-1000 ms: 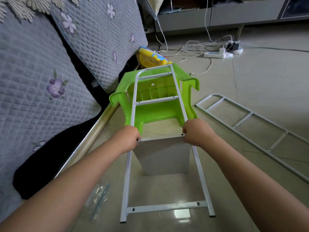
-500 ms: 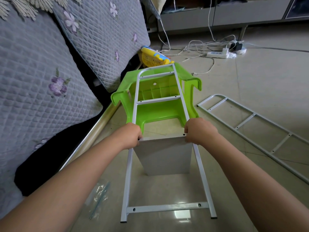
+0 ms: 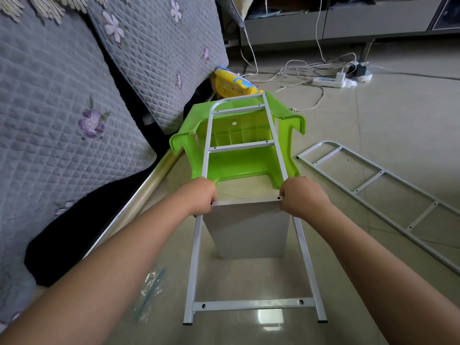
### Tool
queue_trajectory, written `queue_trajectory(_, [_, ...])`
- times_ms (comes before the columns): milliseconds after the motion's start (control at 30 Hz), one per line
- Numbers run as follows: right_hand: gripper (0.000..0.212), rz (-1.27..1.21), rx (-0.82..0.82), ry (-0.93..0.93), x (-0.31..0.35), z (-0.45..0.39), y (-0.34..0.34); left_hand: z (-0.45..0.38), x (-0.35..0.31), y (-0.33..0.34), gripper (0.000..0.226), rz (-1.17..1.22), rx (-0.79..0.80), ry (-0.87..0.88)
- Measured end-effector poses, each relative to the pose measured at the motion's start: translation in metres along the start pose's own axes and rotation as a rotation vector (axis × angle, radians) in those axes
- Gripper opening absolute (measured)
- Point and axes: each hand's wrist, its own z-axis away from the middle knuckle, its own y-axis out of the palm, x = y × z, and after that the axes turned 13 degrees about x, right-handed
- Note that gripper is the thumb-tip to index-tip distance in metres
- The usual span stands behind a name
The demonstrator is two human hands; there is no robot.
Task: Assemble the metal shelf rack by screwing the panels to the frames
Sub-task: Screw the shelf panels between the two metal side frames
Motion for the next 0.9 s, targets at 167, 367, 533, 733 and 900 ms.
queue_trajectory(167, [0.027, 0.001, 0.012, 0.005, 0.000, -0.001, -0.001, 0.003, -0.002, 0.005, 0.042, -0.034, -0.057, 0.001])
queue_trajectory(367, [0.025, -0.008, 0.022, 0.020, -0.002, -0.001, -0.002, 0.006, -0.001, 0.008, 0.043, -0.024, -0.073, 0.010])
queue_trajectory(533, [0.023, -0.026, 0.011, 0.015, -0.004, -0.002, -0.001, 0.007, 0.001, 0.008, 0.043, 0.010, -0.065, 0.030])
queue_trajectory(733, [0.029, -0.086, -0.054, 0.009, -0.004, -0.005, 0.005, 0.002, 0.006, 0.011, 0.043, 0.044, -0.075, 0.053])
queue_trajectory(900, [0.027, -0.109, -0.051, 0.013, -0.005, -0.005, 0.004, 0.004, 0.005, 0.008, 0.046, 0.015, -0.045, 0.062])
